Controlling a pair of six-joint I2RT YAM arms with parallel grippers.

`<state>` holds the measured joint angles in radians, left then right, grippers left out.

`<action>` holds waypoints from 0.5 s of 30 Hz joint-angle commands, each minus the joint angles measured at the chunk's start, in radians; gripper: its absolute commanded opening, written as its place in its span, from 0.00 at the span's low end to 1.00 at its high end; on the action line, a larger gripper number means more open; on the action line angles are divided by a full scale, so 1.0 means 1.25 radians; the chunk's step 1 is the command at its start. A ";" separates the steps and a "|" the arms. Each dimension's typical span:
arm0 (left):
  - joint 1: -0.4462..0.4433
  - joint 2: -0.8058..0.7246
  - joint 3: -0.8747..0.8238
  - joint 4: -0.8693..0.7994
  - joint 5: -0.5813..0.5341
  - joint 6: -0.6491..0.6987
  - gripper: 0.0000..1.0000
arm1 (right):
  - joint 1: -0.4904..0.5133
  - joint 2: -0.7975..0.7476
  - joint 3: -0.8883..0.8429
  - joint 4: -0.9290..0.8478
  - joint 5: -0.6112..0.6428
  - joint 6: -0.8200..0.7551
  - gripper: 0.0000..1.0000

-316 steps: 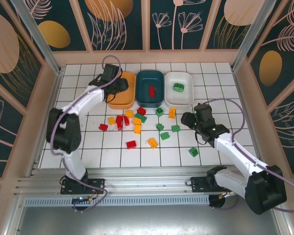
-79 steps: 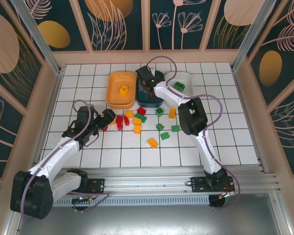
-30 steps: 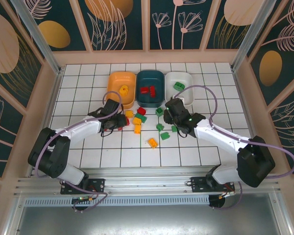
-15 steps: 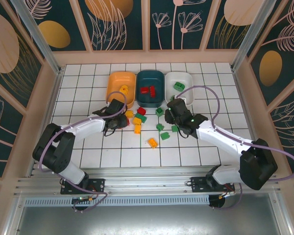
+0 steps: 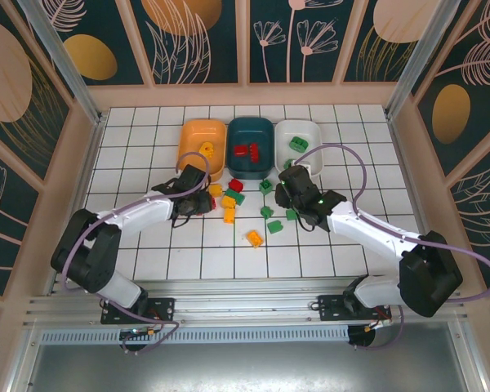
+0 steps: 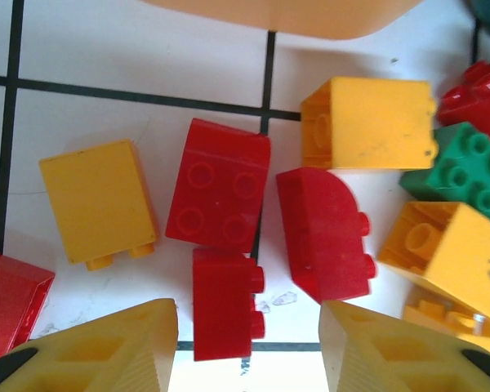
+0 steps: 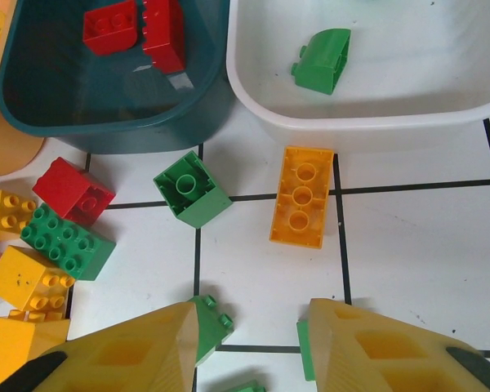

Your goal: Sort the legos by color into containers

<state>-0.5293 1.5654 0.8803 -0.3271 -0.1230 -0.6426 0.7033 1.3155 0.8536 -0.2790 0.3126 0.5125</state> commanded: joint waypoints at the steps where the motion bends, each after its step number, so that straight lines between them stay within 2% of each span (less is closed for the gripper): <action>1: -0.002 0.031 0.004 -0.016 -0.029 0.021 0.49 | -0.004 -0.014 -0.014 0.003 0.005 0.023 0.41; 7: -0.002 0.075 0.004 0.025 -0.009 0.024 0.43 | -0.003 -0.010 -0.016 0.013 -0.015 0.034 0.41; 15: -0.002 0.074 0.004 0.016 -0.016 0.033 0.29 | -0.002 -0.018 -0.024 0.011 -0.017 0.037 0.41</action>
<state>-0.5297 1.6653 0.8803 -0.3019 -0.1329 -0.6163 0.7029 1.3155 0.8417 -0.2756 0.2867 0.5350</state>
